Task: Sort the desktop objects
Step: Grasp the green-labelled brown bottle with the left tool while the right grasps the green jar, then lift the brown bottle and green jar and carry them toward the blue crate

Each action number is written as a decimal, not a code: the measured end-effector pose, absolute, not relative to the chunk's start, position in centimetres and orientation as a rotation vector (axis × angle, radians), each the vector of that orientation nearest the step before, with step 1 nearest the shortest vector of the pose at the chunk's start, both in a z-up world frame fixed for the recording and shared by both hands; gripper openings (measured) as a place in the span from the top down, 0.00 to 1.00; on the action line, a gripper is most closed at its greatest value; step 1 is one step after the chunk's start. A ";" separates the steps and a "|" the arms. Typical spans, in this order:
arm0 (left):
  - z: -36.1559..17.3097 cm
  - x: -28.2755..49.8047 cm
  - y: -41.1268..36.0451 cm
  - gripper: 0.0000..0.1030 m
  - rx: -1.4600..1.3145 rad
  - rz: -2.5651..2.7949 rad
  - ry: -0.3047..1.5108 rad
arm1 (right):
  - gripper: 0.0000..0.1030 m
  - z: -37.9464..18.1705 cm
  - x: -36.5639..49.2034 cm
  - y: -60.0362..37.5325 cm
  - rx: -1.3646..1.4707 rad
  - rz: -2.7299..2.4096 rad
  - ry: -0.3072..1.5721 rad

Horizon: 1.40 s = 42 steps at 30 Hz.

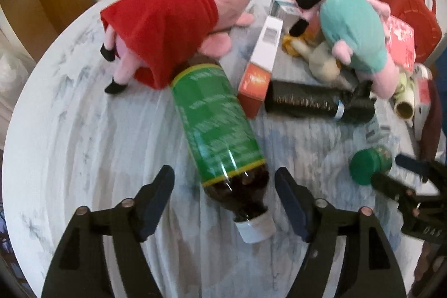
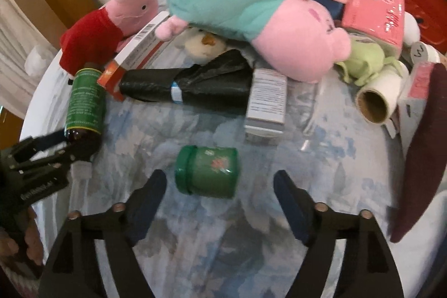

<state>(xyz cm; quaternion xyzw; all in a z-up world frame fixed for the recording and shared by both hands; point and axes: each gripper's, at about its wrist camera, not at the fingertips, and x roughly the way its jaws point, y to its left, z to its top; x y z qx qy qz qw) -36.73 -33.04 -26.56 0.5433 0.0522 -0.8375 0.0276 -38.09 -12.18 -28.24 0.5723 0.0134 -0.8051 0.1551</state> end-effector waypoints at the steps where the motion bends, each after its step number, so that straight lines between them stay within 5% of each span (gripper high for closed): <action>1: -26.5 -37.2 -33.2 0.28 1.672 -2.581 0.169 | 0.21 -28.3 -38.1 -12.0 1.644 -2.306 0.035; 10: -29.3 -38.2 -32.3 0.33 1.699 -2.519 0.183 | 0.24 -28.7 -39.1 -13.9 1.627 -2.305 0.022; 11: -29.2 -38.1 -32.1 0.42 1.683 -2.527 0.156 | 0.31 -28.7 -39.3 -14.1 1.625 -2.308 0.027; 14: -29.3 -37.3 -31.8 0.43 1.685 -2.537 0.151 | 0.54 -29.3 -39.9 -14.8 1.629 -2.294 0.043; 22: -26.8 -33.2 -30.5 0.44 1.663 -2.583 0.121 | 0.57 -26.7 -38.6 -15.9 1.527 -2.355 0.115; 42: -10.1 -19.9 -19.6 0.50 1.146 -2.859 -0.008 | 0.57 -10.9 -23.1 -5.2 1.015 -2.544 0.117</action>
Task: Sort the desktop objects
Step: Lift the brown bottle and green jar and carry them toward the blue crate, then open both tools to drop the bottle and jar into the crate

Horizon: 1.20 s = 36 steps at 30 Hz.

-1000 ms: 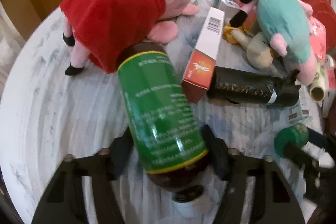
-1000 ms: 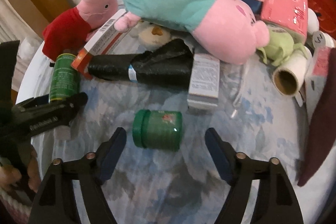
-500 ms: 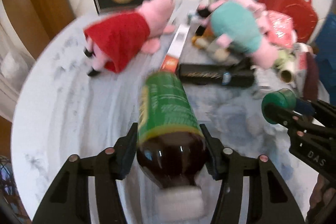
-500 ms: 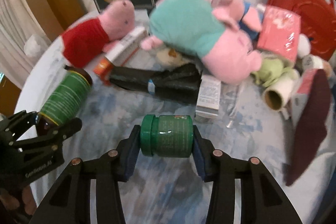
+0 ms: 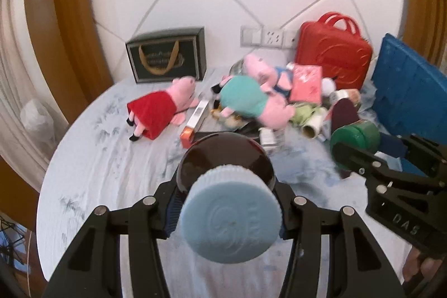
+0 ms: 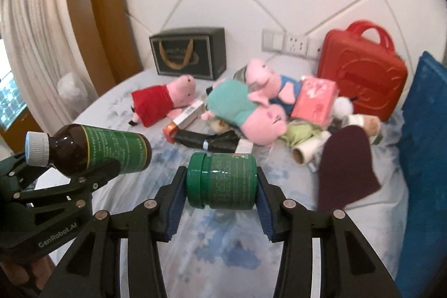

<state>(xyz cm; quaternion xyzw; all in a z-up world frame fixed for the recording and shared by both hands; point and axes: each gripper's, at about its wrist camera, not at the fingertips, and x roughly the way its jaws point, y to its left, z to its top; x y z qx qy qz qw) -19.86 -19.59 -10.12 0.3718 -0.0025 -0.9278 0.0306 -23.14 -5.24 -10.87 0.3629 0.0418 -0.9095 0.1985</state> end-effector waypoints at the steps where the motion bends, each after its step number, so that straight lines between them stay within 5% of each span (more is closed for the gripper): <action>1: -9.5 -19.2 -18.4 0.50 1.123 -2.870 -0.009 | 0.57 -10.5 -22.7 -4.6 1.004 -2.546 0.124; 23: 0.0 -12.2 -6.0 0.50 0.826 -3.346 -0.086 | 0.57 0.2 -10.5 6.4 0.760 -3.020 0.101; 36: 5.8 -8.5 10.7 0.50 0.548 -3.570 -0.153 | 0.57 4.8 -4.3 22.1 0.591 -3.268 -0.003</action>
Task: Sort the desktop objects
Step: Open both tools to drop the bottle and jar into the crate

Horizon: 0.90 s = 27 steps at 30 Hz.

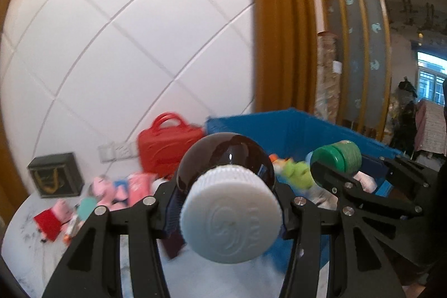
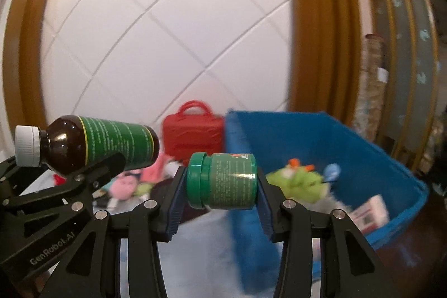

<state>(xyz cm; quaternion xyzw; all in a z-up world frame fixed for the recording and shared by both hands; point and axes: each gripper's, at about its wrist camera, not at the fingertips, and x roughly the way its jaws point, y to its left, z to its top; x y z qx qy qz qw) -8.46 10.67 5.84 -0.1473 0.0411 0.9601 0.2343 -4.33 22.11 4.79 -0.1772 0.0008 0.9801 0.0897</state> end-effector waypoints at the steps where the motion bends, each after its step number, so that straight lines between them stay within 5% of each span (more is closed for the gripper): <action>1: 6.1 -8.4 13.2 0.50 -0.393 2.633 0.111 | 0.57 5.0 -4.2 23.6 -0.518 2.904 -0.005; 13: 2.5 -9.9 31.8 0.50 -0.636 2.622 0.182 | 0.57 3.5 -4.5 42.8 -0.622 2.812 -0.079; 27: -0.5 -10.8 36.9 0.49 -0.839 2.655 0.301 | 0.57 0.1 -6.5 48.7 -0.735 2.766 -0.139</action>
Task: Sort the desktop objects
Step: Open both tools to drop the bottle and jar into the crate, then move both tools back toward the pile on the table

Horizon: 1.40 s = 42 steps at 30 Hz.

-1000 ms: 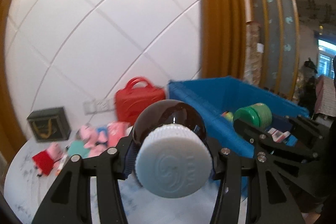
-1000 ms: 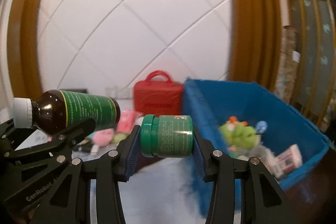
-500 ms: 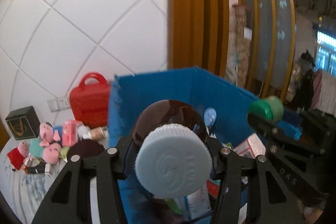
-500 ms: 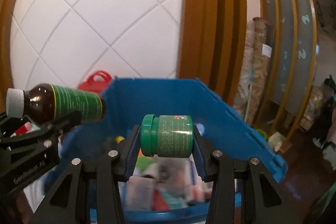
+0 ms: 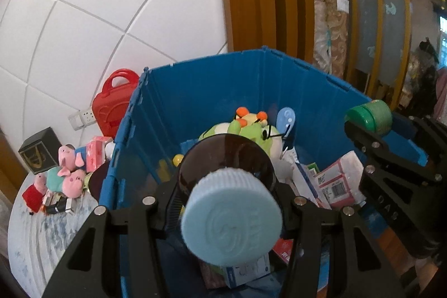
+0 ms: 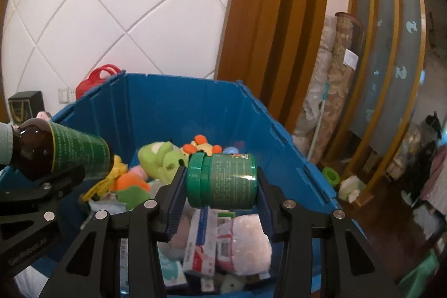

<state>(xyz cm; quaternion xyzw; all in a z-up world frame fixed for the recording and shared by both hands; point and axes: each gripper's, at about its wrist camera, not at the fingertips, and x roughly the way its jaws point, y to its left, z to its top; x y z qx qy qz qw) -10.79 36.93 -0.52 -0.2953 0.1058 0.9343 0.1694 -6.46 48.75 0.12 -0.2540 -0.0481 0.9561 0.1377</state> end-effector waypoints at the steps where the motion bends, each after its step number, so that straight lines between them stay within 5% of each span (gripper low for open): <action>1: -0.5 -10.8 37.1 0.46 -0.840 2.658 0.302 | 0.57 0.1 -6.5 49.0 -0.737 2.766 -0.140; 3: -0.4 -10.6 37.2 0.30 -0.834 2.671 0.309 | 0.57 0.1 -6.5 49.3 -0.740 2.765 -0.143; 7: -0.3 -10.3 37.5 0.21 -0.827 2.673 0.321 | 0.53 0.2 -6.6 49.8 -0.751 2.769 -0.141; 11: -0.3 -10.3 37.4 0.18 -0.840 2.670 0.324 | 0.07 0.7 -5.7 50.2 -0.709 2.771 -0.114; 13: -0.2 -10.3 37.0 0.14 -0.838 2.674 0.313 | 0.01 0.8 -5.4 50.3 -0.698 2.754 -0.126; 23: 1.1 -9.3 35.2 0.02 -0.787 2.696 0.284 | 0.00 1.6 -4.3 50.3 -0.688 2.759 -0.094; 42: 3.5 -6.7 22.8 0.02 -0.649 2.837 0.148 | 0.00 3.0 -2.6 40.9 -0.624 2.826 -0.138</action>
